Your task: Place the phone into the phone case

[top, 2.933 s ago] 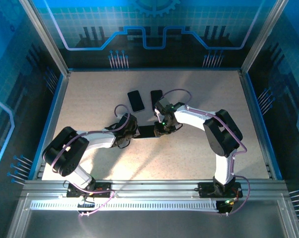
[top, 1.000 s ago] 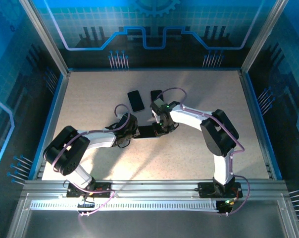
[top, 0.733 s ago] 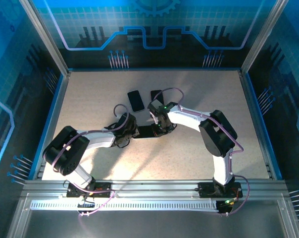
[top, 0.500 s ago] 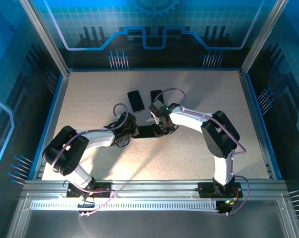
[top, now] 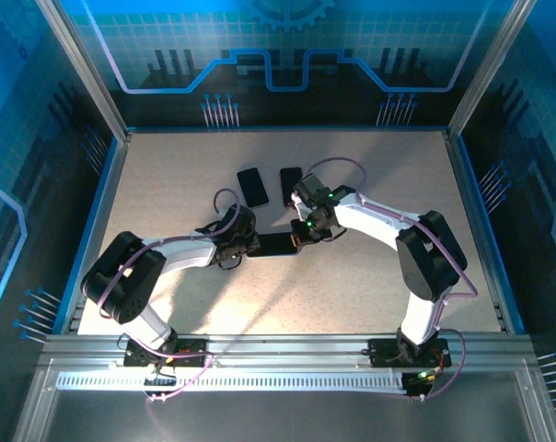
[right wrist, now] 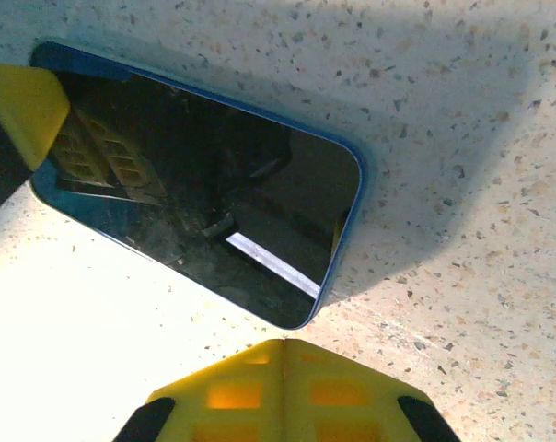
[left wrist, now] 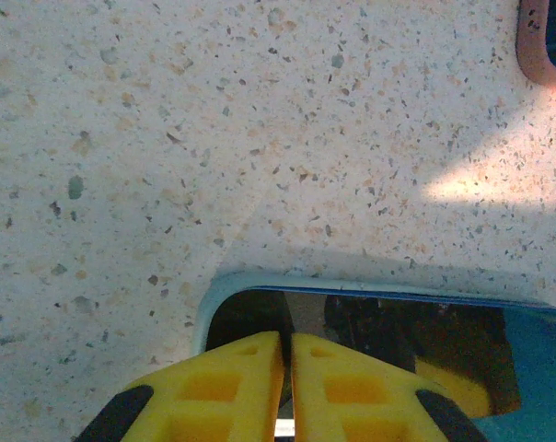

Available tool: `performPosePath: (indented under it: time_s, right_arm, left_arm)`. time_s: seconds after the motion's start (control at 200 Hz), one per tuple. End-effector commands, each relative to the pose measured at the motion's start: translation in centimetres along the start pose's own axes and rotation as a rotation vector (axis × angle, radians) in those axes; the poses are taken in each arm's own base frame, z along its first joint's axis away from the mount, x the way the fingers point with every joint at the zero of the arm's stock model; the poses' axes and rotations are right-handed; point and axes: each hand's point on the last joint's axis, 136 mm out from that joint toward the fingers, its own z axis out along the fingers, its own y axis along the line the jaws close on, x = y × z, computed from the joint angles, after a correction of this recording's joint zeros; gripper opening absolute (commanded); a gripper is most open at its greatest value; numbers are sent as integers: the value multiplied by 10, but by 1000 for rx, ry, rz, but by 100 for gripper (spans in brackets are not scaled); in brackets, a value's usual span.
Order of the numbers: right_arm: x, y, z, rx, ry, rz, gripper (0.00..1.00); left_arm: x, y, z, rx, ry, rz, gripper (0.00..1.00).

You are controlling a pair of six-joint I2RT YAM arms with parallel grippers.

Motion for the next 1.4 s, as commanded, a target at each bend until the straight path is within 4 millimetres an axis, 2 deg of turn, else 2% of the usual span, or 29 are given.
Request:
performPosePath:
  time_s: [0.0,0.2,0.575,0.831,0.936,1.106,1.291,1.396]
  right_arm:
    - [7,1,5,-33,30,0,0]
    - [17,0,24,-36,79,-7,0]
    - [25,-8,39,-13,137,-21,0]
    - [39,-19,56,33,186,-30,0]
    - [51,-25,68,87,229,-66,0]
    - [81,-40,94,154,332,-106,0]
    - [102,-49,109,216,403,-141,0]
    - [106,-49,112,218,413,-142,0]
  left_arm:
    - [21,31,7,-125,71,44,14]
    - [25,35,9,-124,59,14,14]
    - [24,31,16,-138,61,7,13]
    - [26,32,19,-142,70,0,13]
    - [28,34,19,-150,73,-2,13]
    - [34,40,22,-158,87,-10,13]
    - [41,45,23,-165,99,-15,13]
    - [42,48,23,-171,102,-17,13]
